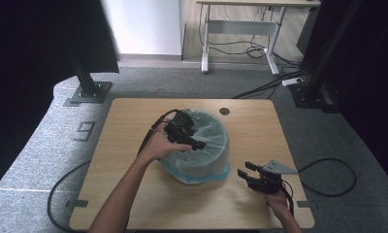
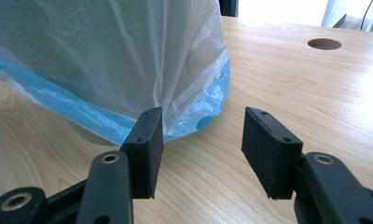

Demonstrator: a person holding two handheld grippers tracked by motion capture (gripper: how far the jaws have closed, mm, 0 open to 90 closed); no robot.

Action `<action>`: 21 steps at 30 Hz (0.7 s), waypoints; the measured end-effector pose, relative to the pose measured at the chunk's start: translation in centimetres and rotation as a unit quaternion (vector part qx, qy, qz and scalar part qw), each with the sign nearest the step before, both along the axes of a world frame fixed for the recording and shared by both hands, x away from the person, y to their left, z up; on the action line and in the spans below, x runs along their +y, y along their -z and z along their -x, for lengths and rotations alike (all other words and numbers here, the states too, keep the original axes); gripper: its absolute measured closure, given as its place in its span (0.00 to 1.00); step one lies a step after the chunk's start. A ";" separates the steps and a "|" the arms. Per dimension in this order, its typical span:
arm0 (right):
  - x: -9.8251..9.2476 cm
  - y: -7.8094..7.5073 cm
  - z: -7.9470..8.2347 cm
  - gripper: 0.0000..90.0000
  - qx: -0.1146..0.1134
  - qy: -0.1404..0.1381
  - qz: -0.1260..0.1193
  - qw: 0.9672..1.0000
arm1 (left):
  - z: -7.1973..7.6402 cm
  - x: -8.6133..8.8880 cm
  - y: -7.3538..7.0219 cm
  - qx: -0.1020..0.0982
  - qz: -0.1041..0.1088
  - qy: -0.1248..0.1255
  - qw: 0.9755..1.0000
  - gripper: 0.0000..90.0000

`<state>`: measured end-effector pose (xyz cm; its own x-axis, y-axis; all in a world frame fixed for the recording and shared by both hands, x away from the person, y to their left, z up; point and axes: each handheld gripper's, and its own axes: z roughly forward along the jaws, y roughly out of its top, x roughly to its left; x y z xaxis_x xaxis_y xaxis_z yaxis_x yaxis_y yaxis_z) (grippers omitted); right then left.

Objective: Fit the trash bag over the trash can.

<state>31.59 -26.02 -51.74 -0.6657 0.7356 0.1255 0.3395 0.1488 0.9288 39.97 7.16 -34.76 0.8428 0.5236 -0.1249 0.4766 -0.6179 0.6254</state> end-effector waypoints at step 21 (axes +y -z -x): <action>0.1 0.3 0.0 0.52 0.001 0.006 0.016 1.000 | 5.9 9.8 0.7 -0.073 0.085 -0.057 0.992 0.33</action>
